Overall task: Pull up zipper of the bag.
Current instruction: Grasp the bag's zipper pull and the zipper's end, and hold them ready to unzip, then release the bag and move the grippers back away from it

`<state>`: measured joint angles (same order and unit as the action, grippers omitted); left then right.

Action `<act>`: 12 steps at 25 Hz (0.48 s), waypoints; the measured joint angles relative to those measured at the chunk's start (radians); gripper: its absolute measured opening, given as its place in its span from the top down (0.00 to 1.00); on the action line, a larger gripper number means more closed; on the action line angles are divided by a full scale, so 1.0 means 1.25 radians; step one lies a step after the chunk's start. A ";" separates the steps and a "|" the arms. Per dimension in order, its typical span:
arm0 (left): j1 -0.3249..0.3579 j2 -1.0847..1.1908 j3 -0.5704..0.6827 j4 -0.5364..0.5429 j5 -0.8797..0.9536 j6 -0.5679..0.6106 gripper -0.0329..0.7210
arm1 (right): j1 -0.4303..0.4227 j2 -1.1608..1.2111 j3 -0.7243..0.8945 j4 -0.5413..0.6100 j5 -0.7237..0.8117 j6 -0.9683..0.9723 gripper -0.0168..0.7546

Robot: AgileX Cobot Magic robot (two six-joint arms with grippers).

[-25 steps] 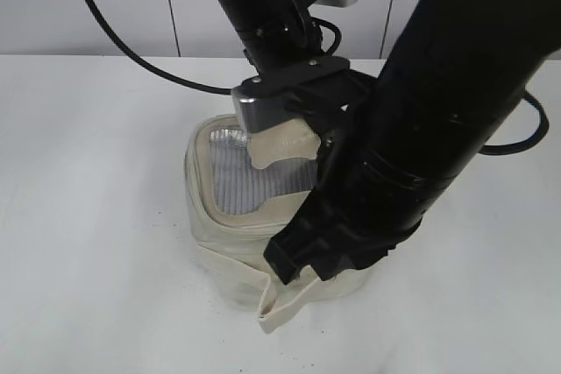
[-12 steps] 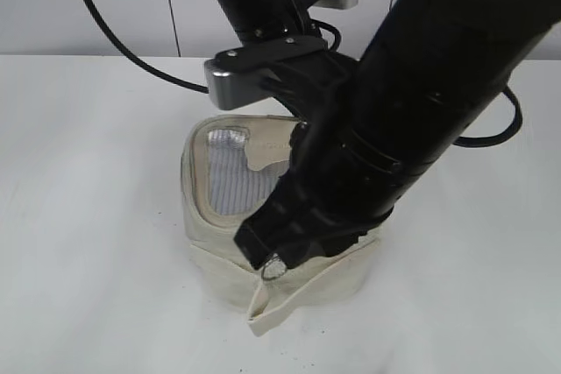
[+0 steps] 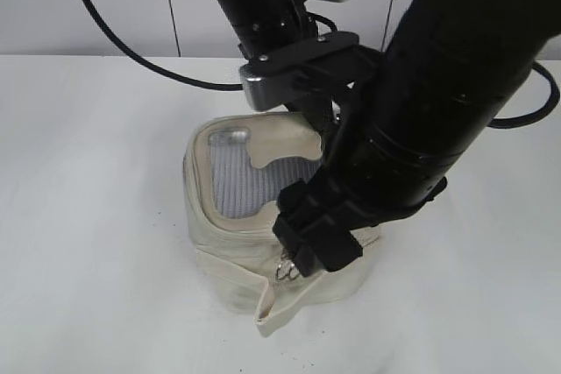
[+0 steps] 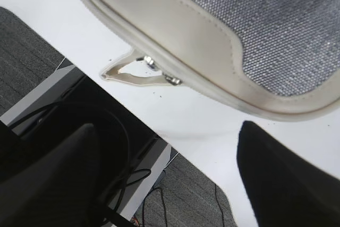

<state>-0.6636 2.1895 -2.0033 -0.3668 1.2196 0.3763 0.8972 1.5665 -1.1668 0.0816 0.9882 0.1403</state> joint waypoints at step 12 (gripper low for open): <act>0.009 -0.093 -0.002 0.105 0.001 -0.006 0.51 | -0.256 -0.098 0.000 -0.005 0.001 -0.007 0.21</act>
<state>-0.6523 2.0731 -2.0055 -0.2360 1.2208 0.3688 0.5773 1.4439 -1.1668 0.0752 0.9895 0.1321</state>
